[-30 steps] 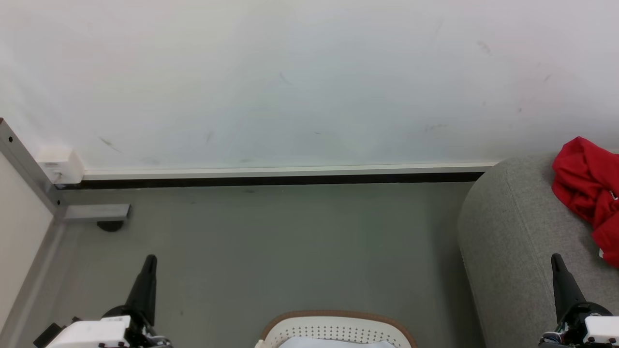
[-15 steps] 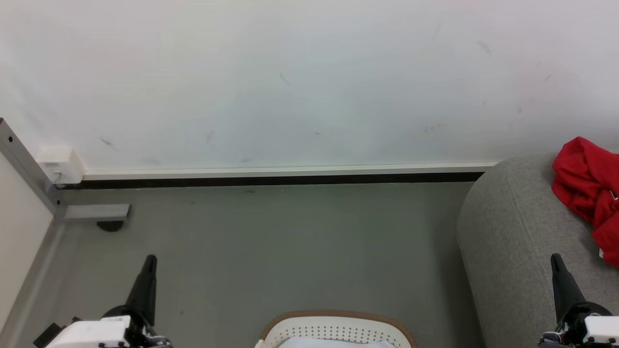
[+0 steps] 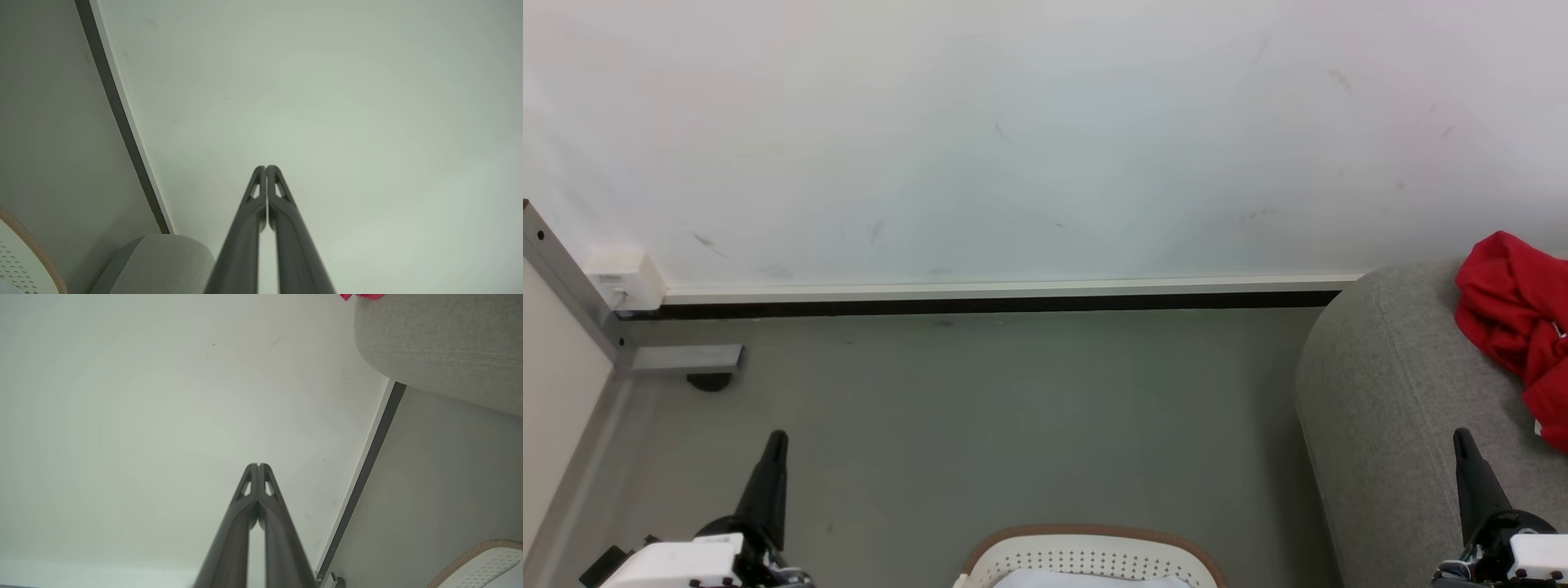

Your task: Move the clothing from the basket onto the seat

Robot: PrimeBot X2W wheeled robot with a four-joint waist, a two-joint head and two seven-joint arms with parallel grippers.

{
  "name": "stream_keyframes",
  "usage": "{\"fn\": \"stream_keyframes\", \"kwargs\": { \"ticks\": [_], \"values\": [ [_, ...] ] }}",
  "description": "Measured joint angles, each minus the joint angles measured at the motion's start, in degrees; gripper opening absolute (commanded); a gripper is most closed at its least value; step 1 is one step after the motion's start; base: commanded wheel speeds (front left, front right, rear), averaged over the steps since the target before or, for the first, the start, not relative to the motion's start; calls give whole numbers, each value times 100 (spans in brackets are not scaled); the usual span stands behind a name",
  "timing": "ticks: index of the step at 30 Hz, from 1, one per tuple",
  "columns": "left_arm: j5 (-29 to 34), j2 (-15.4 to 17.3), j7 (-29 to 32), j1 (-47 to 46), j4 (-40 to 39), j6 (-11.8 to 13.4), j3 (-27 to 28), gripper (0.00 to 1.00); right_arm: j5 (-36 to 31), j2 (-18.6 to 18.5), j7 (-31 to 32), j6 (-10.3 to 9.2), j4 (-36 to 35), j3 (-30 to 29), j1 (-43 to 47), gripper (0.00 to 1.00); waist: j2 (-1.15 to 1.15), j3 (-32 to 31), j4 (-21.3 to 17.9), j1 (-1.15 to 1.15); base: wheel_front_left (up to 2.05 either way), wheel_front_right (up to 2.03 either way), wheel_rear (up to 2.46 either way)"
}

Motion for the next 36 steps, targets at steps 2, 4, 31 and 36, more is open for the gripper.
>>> {"fn": "stream_keyframes", "kwargs": {
  "ticks": [2, 4, 31, 36],
  "values": [
    [0, 0, 0, 0, 0, 0, 0, 0, 2, -1, -1, 0, -1, 2, 0, 0, 0, 0, 0, 0, 0, 0, 0],
    [0, 0, 0, 0, 0, 0, 0, 0, 5, -1, -12, 0, -1, 5, 0, 0, 0, 0, 0, 0, 0, 0, 0],
    [0, 0, 0, 0, 0, 0, 1, 0, 32, -25, -18, 0, -7, 40, 0, 0, 0, 0, 0, 0, 0, 0, 0],
    [0, 0, 0, 0, 0, 0, 1, 0, 33, -29, -23, 0, -8, 46, 0, 0, 0, 0, 0, 0, 0, 0, 0]
  ]
}}
